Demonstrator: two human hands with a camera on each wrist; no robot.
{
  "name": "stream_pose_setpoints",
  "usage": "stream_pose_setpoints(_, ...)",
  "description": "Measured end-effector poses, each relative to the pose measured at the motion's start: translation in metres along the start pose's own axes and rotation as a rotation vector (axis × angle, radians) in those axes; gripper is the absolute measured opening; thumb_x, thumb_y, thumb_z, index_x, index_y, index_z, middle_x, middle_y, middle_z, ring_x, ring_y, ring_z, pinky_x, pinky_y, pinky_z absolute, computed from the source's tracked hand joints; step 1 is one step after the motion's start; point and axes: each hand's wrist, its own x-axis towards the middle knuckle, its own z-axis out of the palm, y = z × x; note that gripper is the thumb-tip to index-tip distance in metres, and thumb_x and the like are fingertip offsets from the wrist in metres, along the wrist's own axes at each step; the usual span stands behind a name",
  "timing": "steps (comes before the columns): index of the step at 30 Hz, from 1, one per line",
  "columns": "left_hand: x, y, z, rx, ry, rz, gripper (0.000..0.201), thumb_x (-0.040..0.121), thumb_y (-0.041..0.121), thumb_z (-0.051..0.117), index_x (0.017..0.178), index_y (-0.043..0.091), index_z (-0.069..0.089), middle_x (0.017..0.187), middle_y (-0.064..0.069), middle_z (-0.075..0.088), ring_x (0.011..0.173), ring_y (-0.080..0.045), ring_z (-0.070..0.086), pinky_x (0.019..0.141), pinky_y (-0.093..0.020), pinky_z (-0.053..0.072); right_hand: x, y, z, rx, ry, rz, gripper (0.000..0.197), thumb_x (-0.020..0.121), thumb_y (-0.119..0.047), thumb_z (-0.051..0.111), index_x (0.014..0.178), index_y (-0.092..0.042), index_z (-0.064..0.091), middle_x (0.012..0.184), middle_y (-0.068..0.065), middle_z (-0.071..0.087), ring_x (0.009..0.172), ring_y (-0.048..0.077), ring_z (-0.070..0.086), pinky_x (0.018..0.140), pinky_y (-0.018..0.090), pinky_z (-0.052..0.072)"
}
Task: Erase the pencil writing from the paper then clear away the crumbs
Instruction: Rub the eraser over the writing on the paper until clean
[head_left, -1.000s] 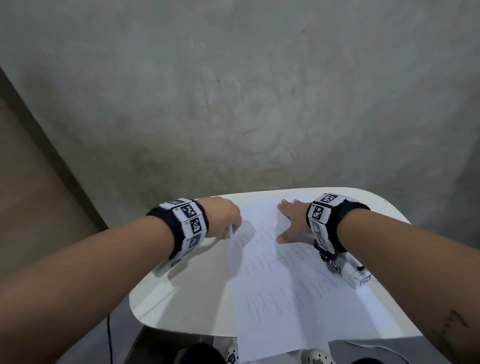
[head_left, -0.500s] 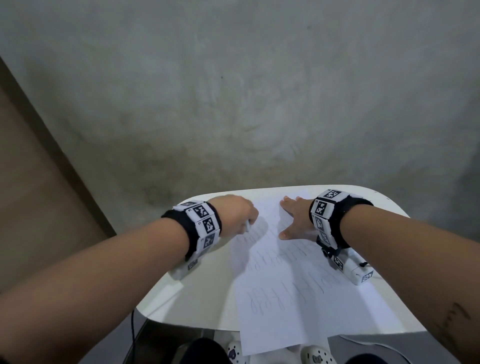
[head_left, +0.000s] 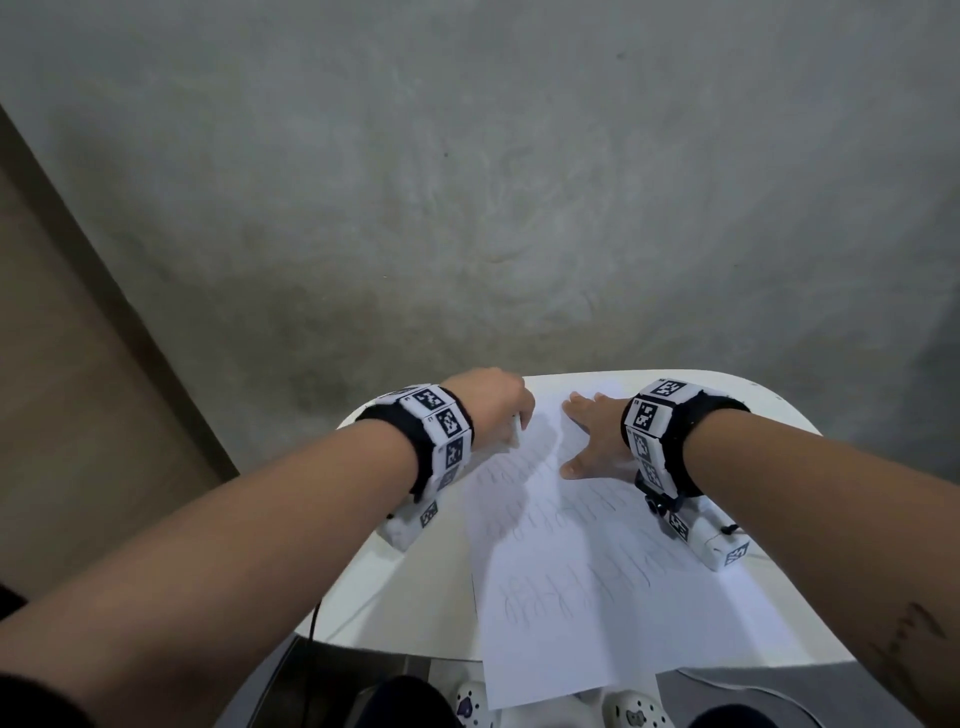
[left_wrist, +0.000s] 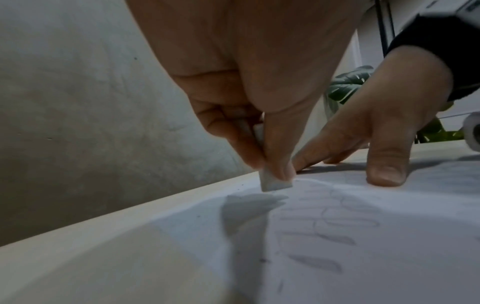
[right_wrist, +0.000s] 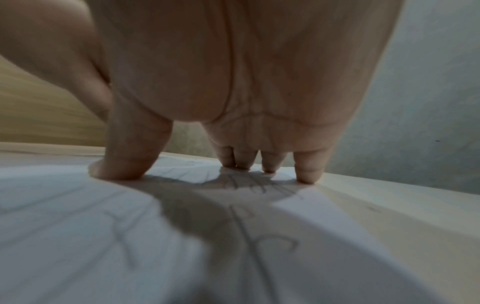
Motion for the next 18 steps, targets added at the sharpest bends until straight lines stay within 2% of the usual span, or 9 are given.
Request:
stream_pose_setpoints(6, -0.001, -0.008, 0.007, -0.034, -0.006, -0.014, 0.030, 0.090, 0.014, 0.054, 0.119, 0.015, 0.061, 0.121, -0.005, 0.059, 0.109, -0.027, 0.056, 0.080, -0.028, 0.041, 0.000, 0.000, 0.000, -0.005, 0.003, 0.004, 0.088, 0.086, -0.059, 0.051, 0.150, -0.011, 0.015, 0.159, 0.001, 0.014, 0.144, 0.025, 0.021, 0.115, 0.043, 0.024)
stream_pose_setpoints(10, -0.015, -0.008, 0.007, 0.007, 0.001, 0.048, 0.024, 0.083, 0.012, 0.053, 0.101, 0.015, 0.068, 0.103, -0.003, 0.067, 0.095, -0.026, 0.059, 0.073, -0.027, 0.043, 0.000, -0.001, 0.002, 0.009, 0.023, -0.003, 0.087, 0.086, -0.058, 0.052, 0.150, -0.010, 0.016, 0.158, 0.003, 0.016, 0.143, 0.026, 0.023, 0.114, 0.043, 0.024)
stream_pose_setpoints(12, -0.028, -0.014, 0.006, 0.024, -0.082, 0.066, 0.020, 0.081, 0.012, 0.054, 0.093, 0.016, 0.069, 0.094, -0.002, 0.068, 0.086, -0.024, 0.058, 0.069, -0.025, 0.041, -0.001, -0.001, 0.002, 0.014, 0.026, -0.002, 0.086, 0.086, -0.057, 0.052, 0.149, -0.010, 0.018, 0.157, 0.003, 0.018, 0.142, 0.027, 0.024, 0.114, 0.043, 0.024)
stream_pose_setpoints(15, -0.040, -0.023, 0.001, 0.055, -0.191, 0.062, 0.018, 0.084, 0.012, 0.057, 0.095, 0.020, 0.069, 0.090, 0.003, 0.066, 0.082, -0.019, 0.055, 0.070, -0.025, 0.041, -0.002, 0.000, 0.001, 0.019, 0.021, -0.006, 0.086, 0.086, -0.057, 0.052, 0.149, -0.009, 0.019, 0.157, 0.003, 0.019, 0.142, 0.027, 0.024, 0.113, 0.043, 0.025)
stream_pose_setpoints(18, -0.029, -0.013, -0.003, 0.052, -0.078, 0.077, 0.025, 0.087, 0.012, 0.055, 0.105, 0.020, 0.068, 0.104, -0.001, 0.067, 0.095, -0.024, 0.059, 0.076, -0.027, 0.043, -0.002, 0.000, 0.002, 0.032, 0.022, -0.002, 0.087, 0.086, -0.057, 0.053, 0.149, -0.010, 0.018, 0.157, 0.002, 0.019, 0.142, 0.027, 0.024, 0.113, 0.044, 0.025)
